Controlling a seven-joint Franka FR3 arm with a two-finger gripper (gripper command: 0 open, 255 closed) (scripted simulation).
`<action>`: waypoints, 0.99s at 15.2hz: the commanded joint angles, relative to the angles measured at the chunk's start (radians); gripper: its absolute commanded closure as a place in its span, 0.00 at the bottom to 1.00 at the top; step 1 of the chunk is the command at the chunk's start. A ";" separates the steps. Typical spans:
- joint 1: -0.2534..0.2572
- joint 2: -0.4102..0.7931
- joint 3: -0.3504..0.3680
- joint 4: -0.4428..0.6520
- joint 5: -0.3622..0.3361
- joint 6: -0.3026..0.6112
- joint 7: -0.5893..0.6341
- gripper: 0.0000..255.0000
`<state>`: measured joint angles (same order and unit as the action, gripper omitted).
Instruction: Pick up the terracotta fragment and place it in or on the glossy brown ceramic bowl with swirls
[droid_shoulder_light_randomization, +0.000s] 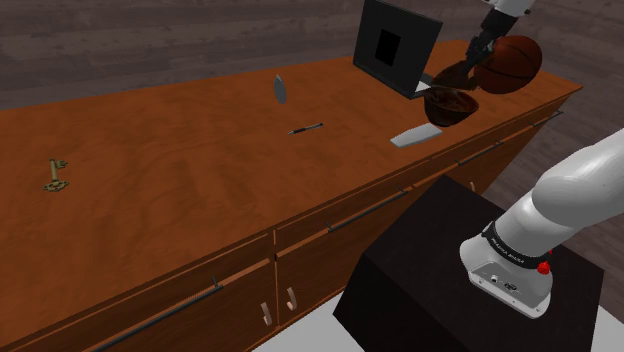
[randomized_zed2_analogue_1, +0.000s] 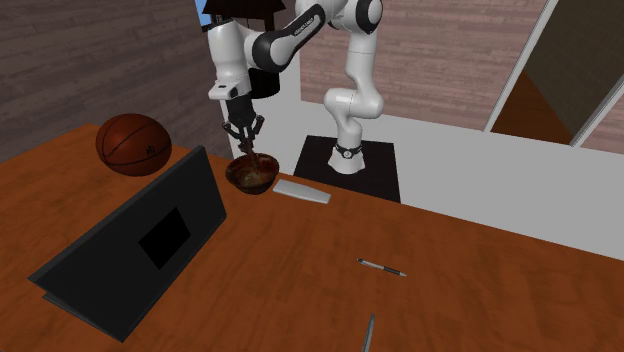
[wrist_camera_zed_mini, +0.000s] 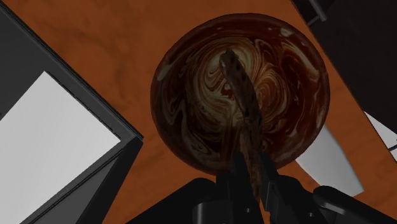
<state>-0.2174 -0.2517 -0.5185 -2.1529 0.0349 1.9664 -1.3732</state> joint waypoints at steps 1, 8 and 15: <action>0.000 0.008 -0.003 -0.021 0.004 0.028 -0.006 1.00; 0.001 0.023 -0.010 -0.061 0.012 0.081 -0.018 1.00; 0.001 0.023 -0.010 -0.061 0.012 0.081 -0.018 0.00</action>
<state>-0.2162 -0.2287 -0.5281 -2.2142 0.0471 2.0478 -1.3915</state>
